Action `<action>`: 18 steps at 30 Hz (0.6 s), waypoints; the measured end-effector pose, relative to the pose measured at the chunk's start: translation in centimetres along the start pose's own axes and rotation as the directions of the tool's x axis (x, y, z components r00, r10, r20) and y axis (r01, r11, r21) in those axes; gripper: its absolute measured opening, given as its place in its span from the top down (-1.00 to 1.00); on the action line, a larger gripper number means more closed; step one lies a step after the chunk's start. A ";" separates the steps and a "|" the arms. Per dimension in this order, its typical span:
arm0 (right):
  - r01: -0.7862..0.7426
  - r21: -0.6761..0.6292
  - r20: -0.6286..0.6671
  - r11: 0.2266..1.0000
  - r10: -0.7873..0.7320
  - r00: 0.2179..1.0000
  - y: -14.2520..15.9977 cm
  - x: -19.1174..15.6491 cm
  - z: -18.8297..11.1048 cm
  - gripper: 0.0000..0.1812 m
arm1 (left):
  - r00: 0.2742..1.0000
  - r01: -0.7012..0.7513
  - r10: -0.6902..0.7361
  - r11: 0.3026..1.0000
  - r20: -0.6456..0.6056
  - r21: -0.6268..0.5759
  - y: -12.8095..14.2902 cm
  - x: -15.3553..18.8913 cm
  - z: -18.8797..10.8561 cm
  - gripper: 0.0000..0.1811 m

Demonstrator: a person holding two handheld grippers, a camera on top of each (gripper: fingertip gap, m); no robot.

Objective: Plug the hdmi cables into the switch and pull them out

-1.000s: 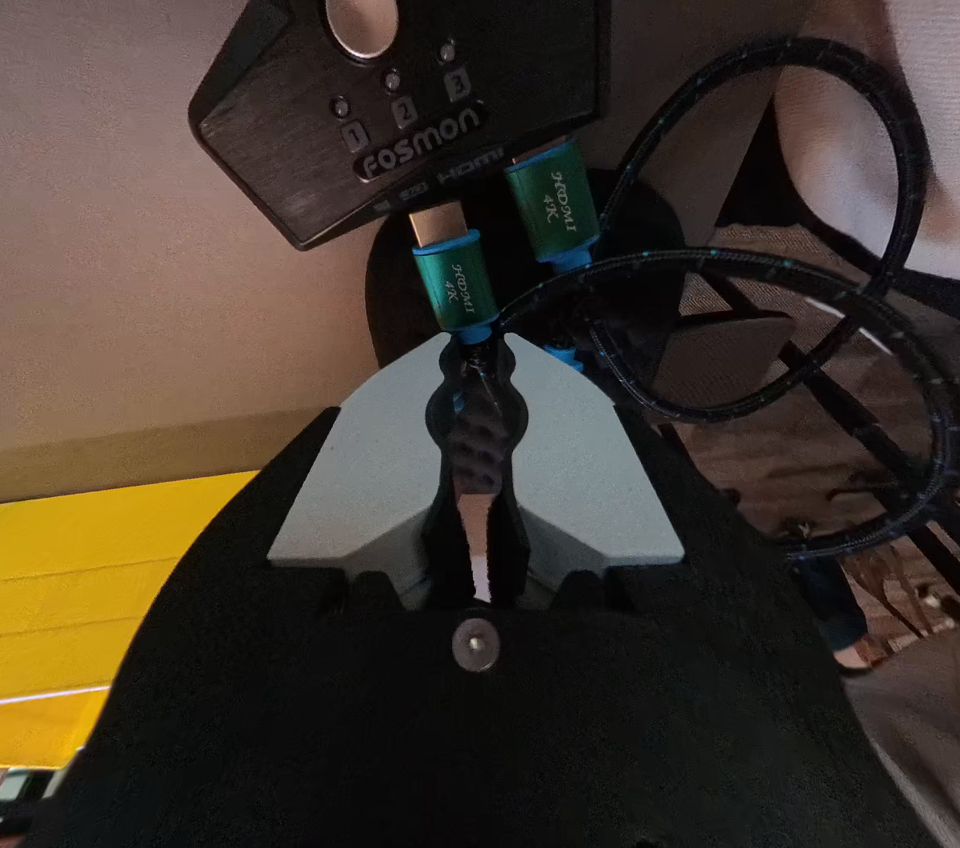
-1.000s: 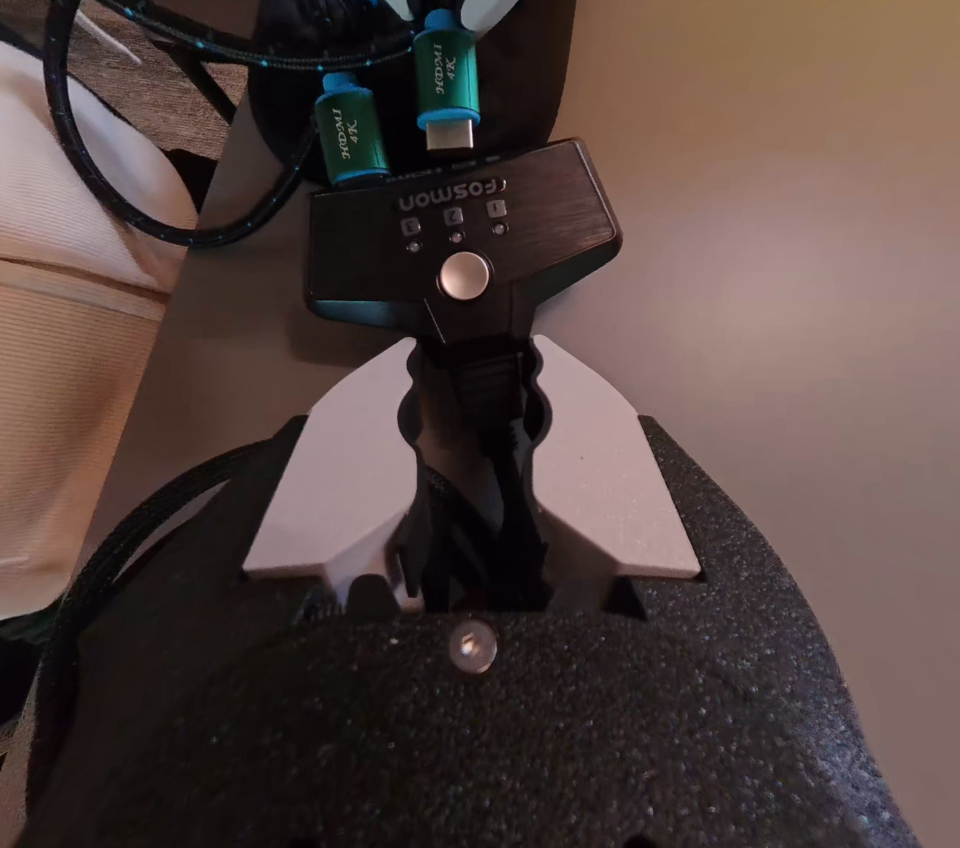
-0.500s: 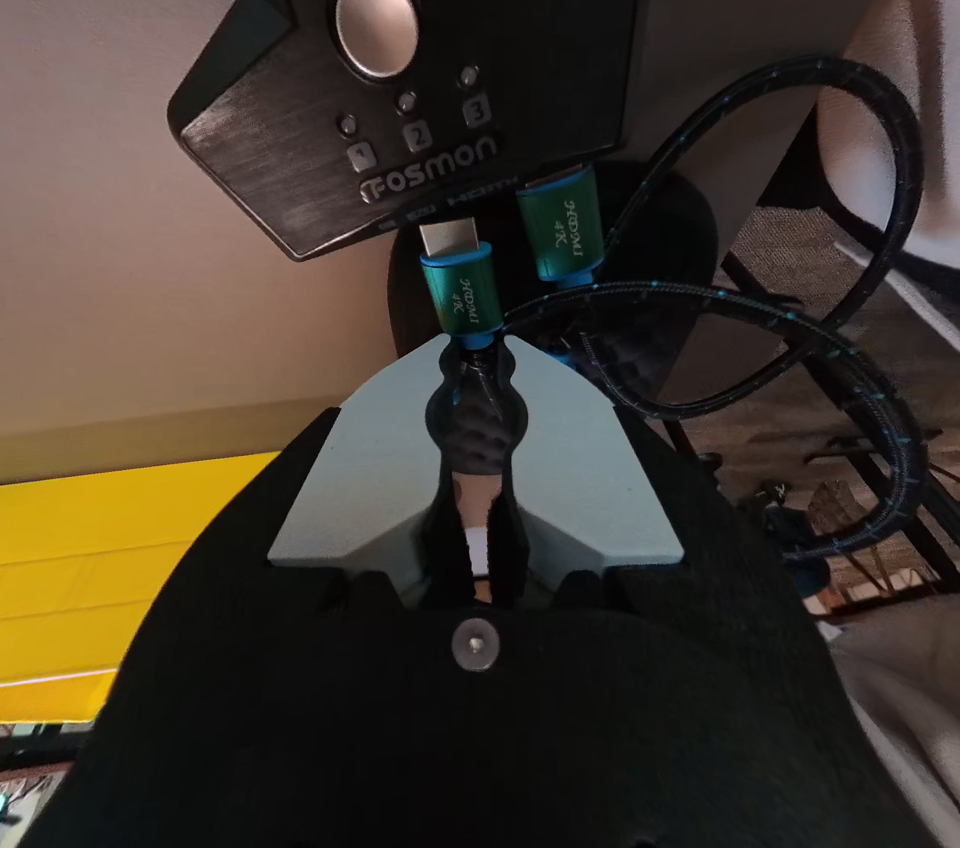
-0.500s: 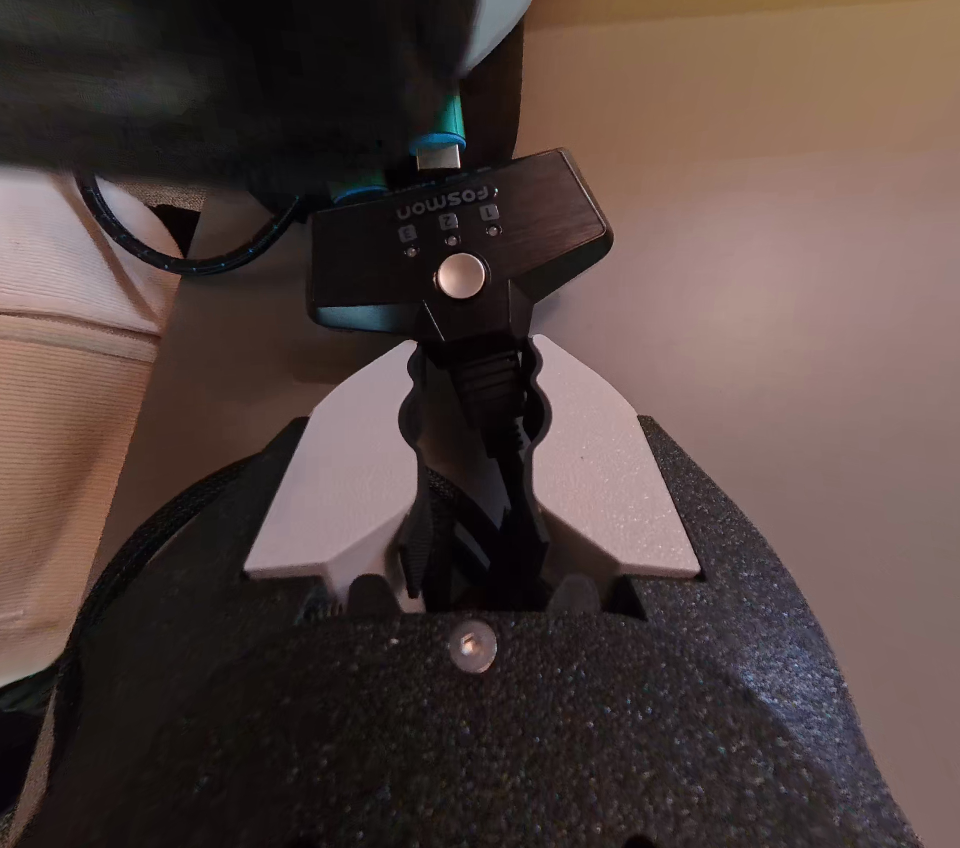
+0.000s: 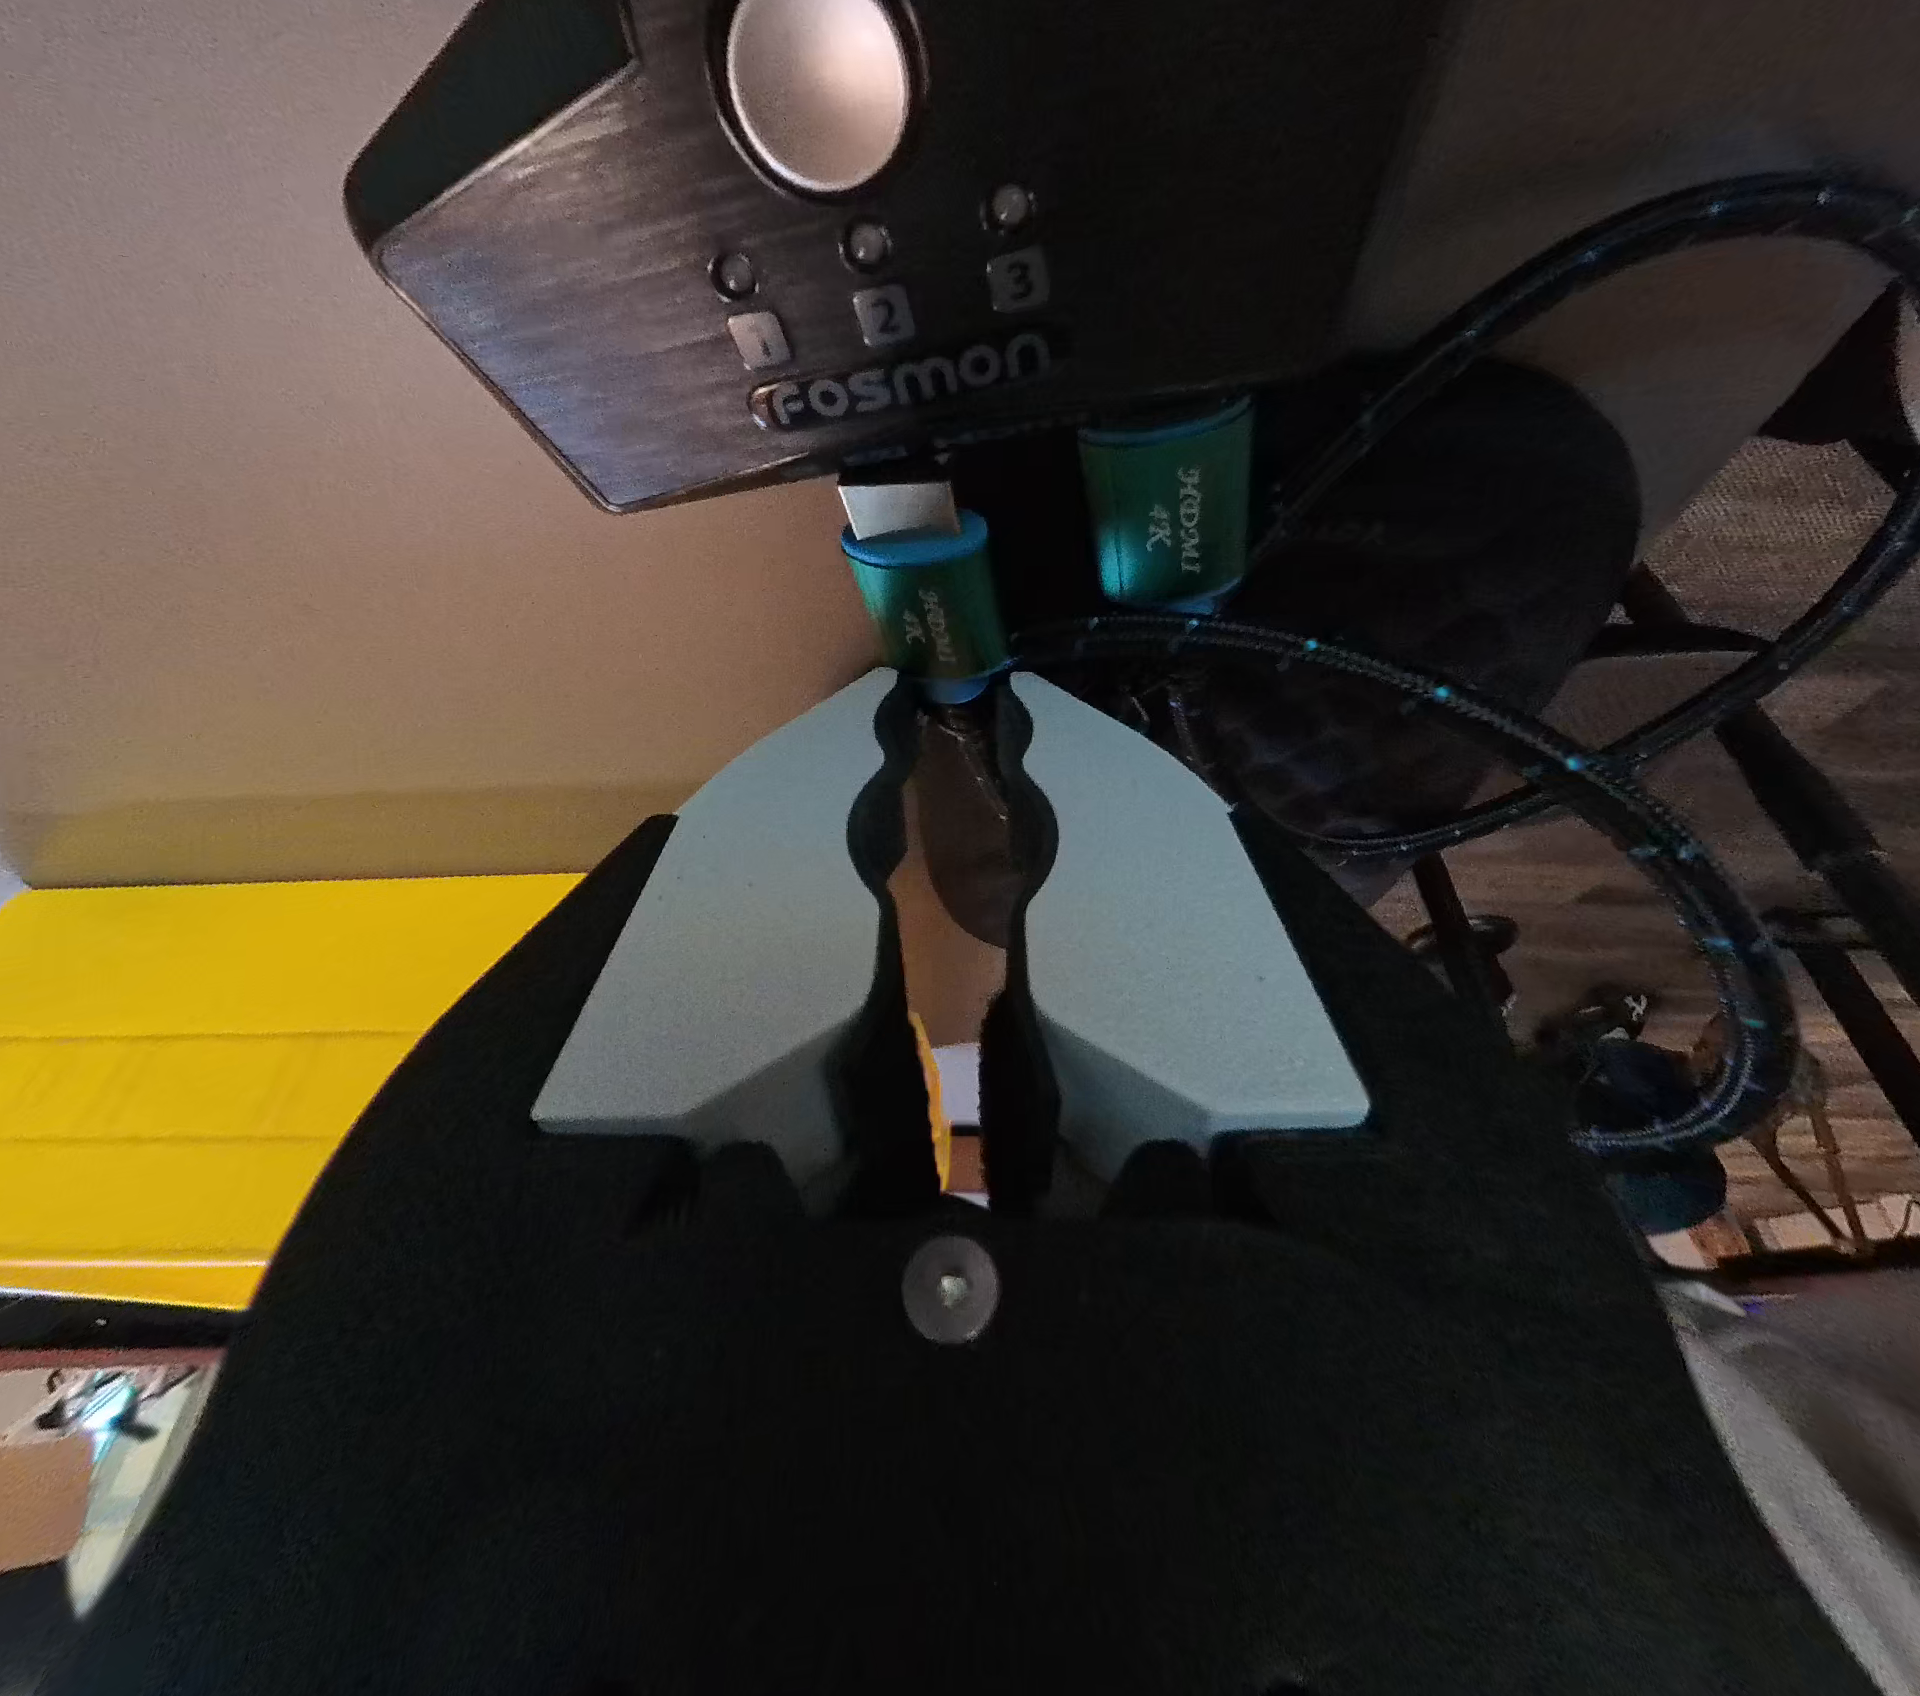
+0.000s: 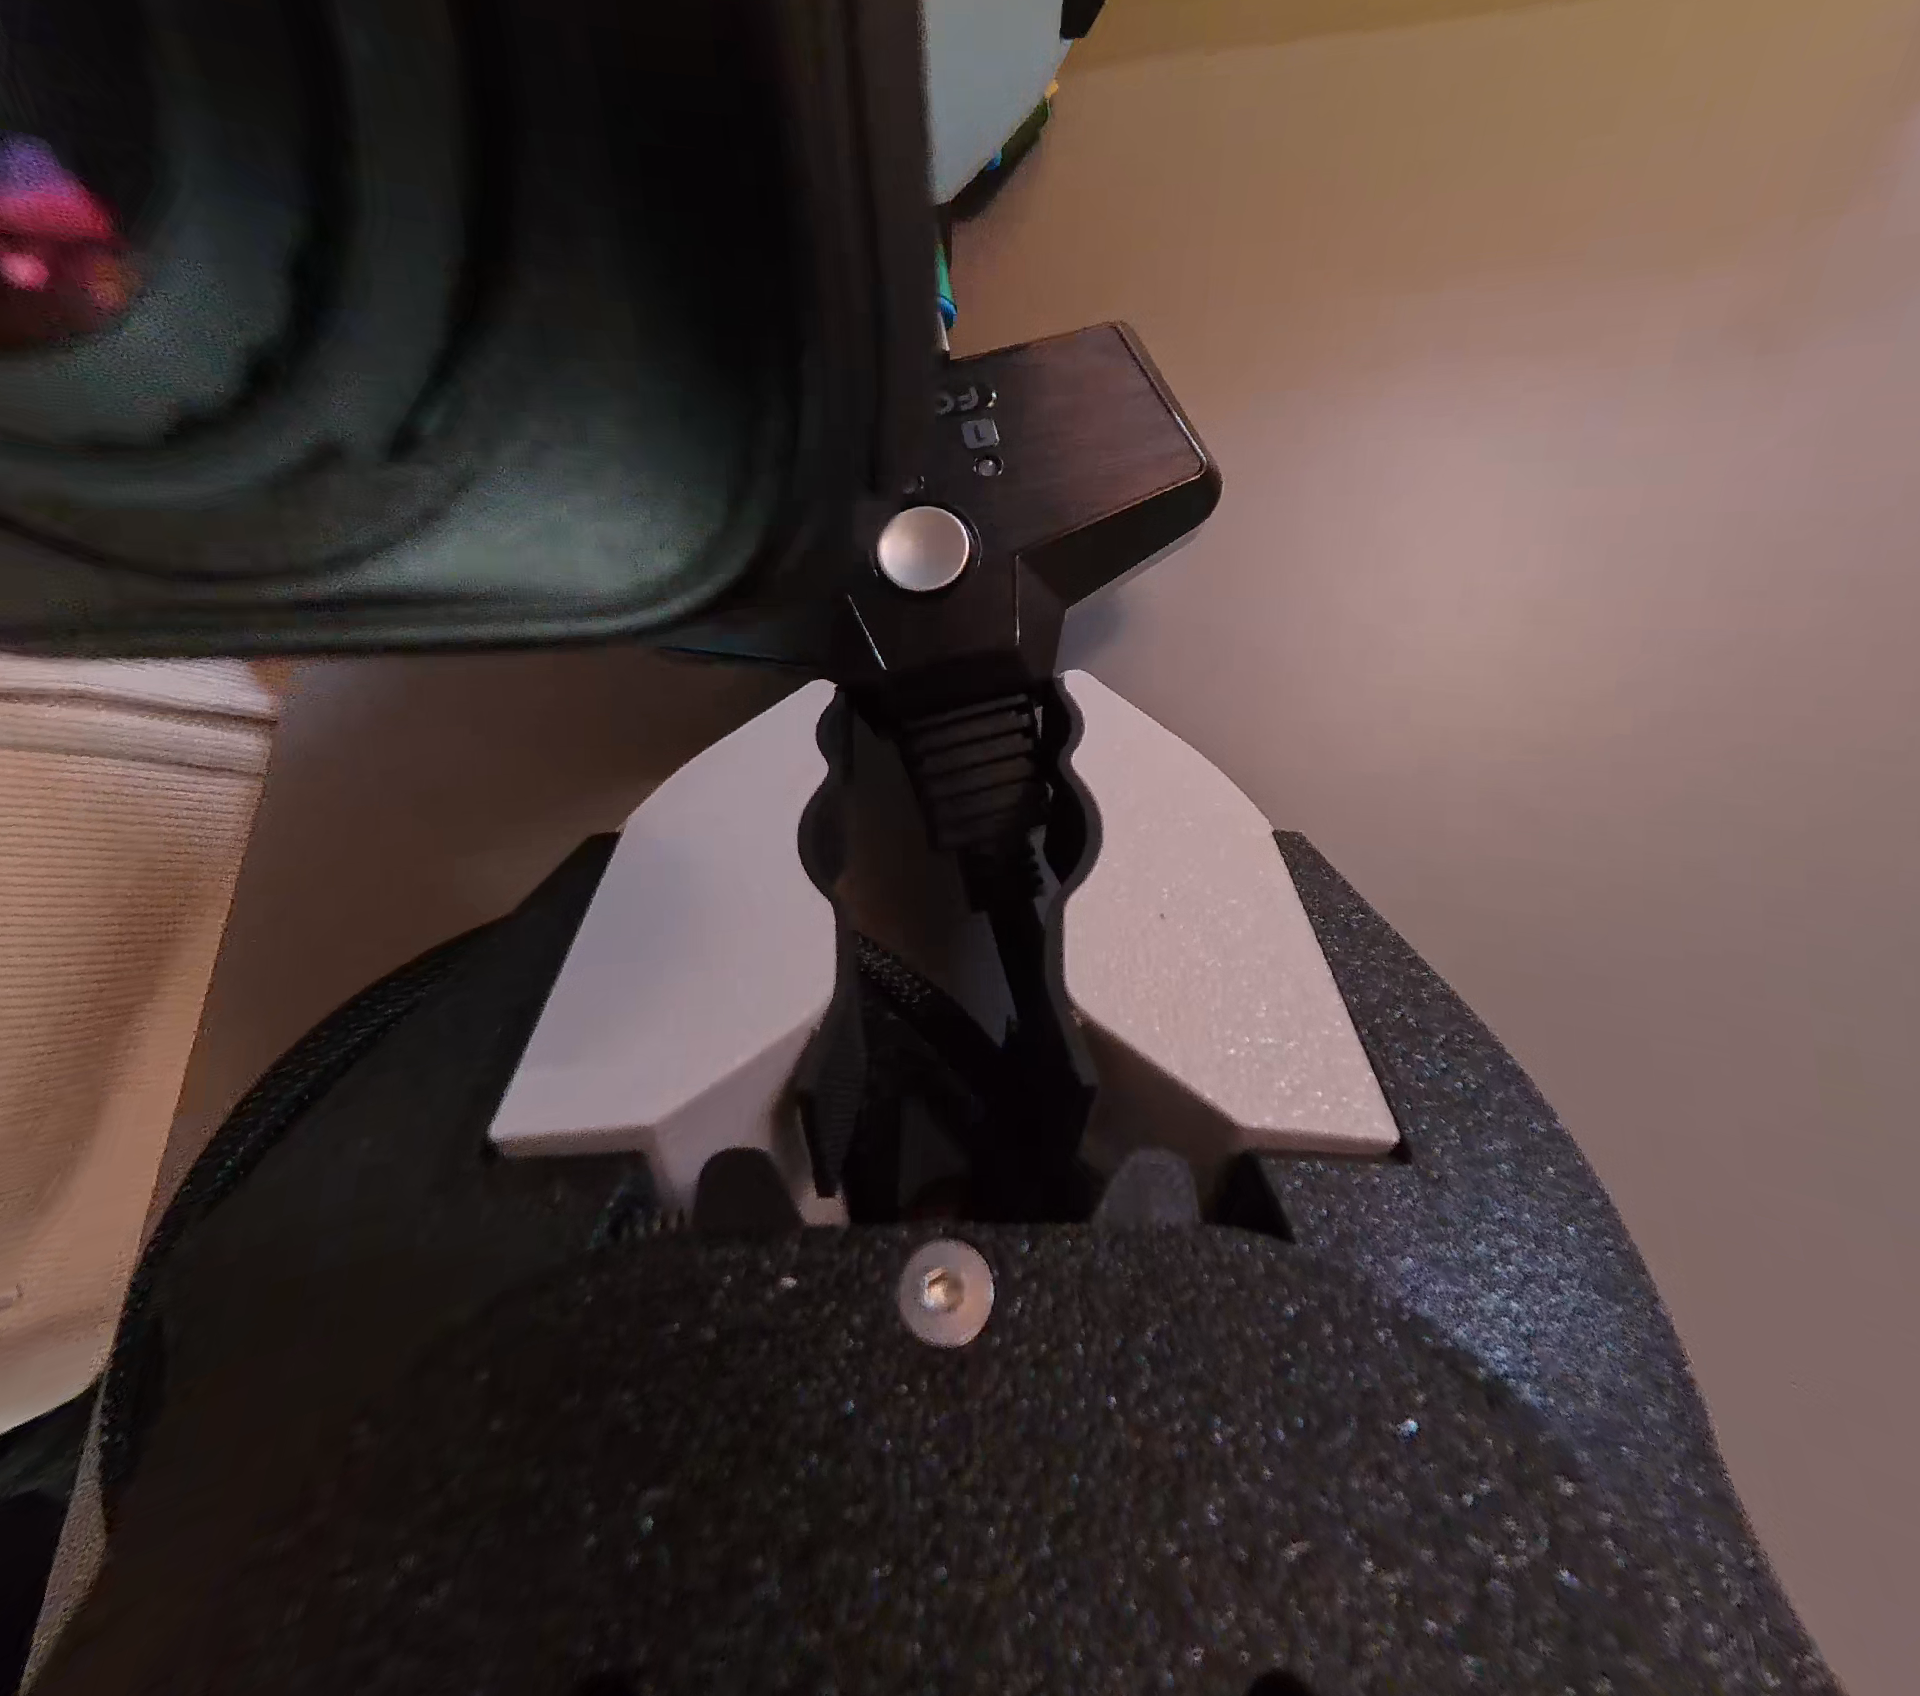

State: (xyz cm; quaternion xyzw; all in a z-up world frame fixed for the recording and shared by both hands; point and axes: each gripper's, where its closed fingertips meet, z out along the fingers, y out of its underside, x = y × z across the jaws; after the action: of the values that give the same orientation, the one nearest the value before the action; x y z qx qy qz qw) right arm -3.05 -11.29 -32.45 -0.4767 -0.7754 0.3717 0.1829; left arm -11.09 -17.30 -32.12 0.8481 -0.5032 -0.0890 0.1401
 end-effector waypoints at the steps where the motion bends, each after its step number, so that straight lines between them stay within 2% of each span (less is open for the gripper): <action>1: -0.008 0.002 0.004 1.000 0.008 1.000 0.1 0.0 0.0 0.61 | 1.000 0.002 -0.002 1.000 -0.001 0.018 -0.1 -0.1 0.0 0.85; 4: -0.023 0.006 0.018 1.000 0.022 1.000 0.4 0.1 -0.2 0.61 | 0.996 0.068 -0.059 0.986 -0.061 0.152 -0.7 0.1 -0.3 0.74; 9: -0.006 -0.001 0.035 1.000 0.006 0.999 0.5 -0.2 -0.1 0.61 | 0.981 0.173 -0.126 0.915 -0.147 0.365 -0.7 0.3 -0.6 0.59; 14: -0.006 0.000 0.036 1.000 0.006 0.999 0.5 -0.2 -0.1 0.61 | 0.972 0.221 -0.147 0.829 -0.182 0.513 -0.6 0.2 -0.8 0.57; 16: -0.004 0.000 0.040 1.000 0.004 0.999 0.5 -0.2 -0.1 0.61 | 0.973 0.229 -0.166 0.782 -0.160 0.580 -0.5 -0.5 -1.4 0.57; 18: -0.003 -0.001 0.042 1.000 0.003 0.999 0.6 -0.3 -0.1 0.61 | 0.966 0.257 -0.209 0.680 -0.154 0.687 -1.0 -1.6 -2.8 0.58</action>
State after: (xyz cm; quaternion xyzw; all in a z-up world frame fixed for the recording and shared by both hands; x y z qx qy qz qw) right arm -2.50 -11.32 -32.76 -0.4701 -0.7785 0.3815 0.1655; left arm -10.22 -15.07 -29.79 0.8967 -0.3823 0.1184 -0.1889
